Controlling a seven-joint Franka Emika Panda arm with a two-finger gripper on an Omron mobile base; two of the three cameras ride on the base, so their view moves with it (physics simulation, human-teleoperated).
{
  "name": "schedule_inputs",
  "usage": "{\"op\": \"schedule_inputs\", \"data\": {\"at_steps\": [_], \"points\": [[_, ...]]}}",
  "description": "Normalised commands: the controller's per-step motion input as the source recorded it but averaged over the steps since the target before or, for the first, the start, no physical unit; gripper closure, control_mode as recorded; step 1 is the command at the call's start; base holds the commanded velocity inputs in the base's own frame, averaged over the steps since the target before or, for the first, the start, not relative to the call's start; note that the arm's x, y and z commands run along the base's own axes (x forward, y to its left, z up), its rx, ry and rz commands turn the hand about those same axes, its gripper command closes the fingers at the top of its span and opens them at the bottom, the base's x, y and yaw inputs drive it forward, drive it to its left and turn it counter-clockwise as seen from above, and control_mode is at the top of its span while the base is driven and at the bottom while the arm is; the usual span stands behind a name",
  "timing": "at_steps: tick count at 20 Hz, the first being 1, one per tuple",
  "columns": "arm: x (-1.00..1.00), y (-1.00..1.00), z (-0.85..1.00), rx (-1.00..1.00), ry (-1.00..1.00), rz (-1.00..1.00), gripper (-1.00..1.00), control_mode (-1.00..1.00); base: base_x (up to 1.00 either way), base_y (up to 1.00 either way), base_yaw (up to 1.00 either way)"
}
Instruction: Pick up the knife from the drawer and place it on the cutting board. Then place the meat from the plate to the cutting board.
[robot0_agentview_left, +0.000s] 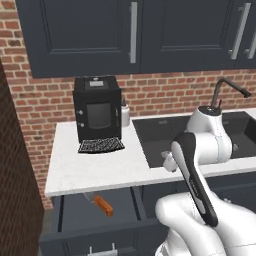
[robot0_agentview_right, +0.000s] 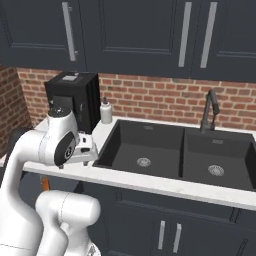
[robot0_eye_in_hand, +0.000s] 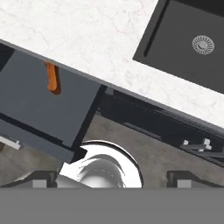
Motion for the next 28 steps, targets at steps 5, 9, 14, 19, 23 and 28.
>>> {"op": "schedule_inputs", "data": {"at_steps": [5,9,14,19,23,28], "points": [[0.0,0.0,0.0,0.0,0.0,0.0,-1.0,1.0,-0.13,-0.19,0.19],[0.0,0.0,0.0,0.0,0.0,0.0,-1.0,1.0,-0.11,-0.49,0.19],[0.0,0.0,0.0,0.0,0.0,0.0,-1.0,1.0,-0.12,-0.71,0.17],[0.0,0.0,0.0,0.0,0.0,0.0,-1.0,1.0,-0.03,-0.34,0.16],[0.0,0.0,0.0,0.0,0.0,0.0,-1.0,1.0,0.18,0.19,0.11],[0.0,0.0,0.0,0.0,0.0,0.0,-1.0,1.0,0.25,0.52,0.04]]}}
